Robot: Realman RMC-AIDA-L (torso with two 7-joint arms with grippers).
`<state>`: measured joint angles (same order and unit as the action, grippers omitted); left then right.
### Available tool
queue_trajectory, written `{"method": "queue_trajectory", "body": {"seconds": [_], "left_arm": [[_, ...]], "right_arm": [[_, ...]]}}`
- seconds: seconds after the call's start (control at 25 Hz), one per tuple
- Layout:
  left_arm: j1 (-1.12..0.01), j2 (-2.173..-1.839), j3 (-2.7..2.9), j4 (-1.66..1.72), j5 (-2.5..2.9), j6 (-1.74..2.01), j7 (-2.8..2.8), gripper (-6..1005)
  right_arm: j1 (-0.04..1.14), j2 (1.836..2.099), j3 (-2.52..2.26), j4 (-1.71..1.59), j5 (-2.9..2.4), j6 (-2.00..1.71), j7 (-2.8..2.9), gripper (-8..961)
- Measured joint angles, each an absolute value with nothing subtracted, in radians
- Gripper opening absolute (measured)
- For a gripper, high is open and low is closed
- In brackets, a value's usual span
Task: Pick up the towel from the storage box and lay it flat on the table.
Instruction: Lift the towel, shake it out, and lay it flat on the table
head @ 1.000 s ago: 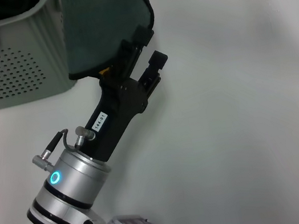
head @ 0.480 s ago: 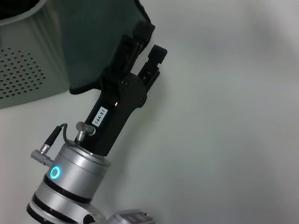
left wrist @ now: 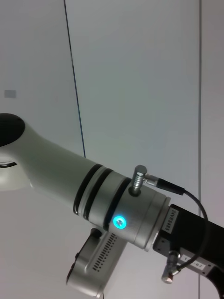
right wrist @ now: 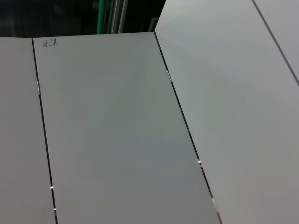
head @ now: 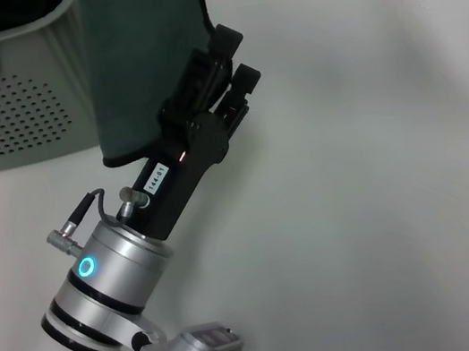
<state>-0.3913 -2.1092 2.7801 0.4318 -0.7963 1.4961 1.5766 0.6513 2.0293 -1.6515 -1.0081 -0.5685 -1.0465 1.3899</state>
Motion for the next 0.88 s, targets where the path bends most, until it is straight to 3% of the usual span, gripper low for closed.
{"method": "queue_trajectory", "body": {"seconds": [0.88], "left_arm": [[-0.382, -2.109, 2.766, 0.425, -0.834, 1.493, 1.614, 824]], "right_arm": [[0.64, 2.029, -1.647, -0.994, -0.532, -1.1, 1.393, 30]]}}
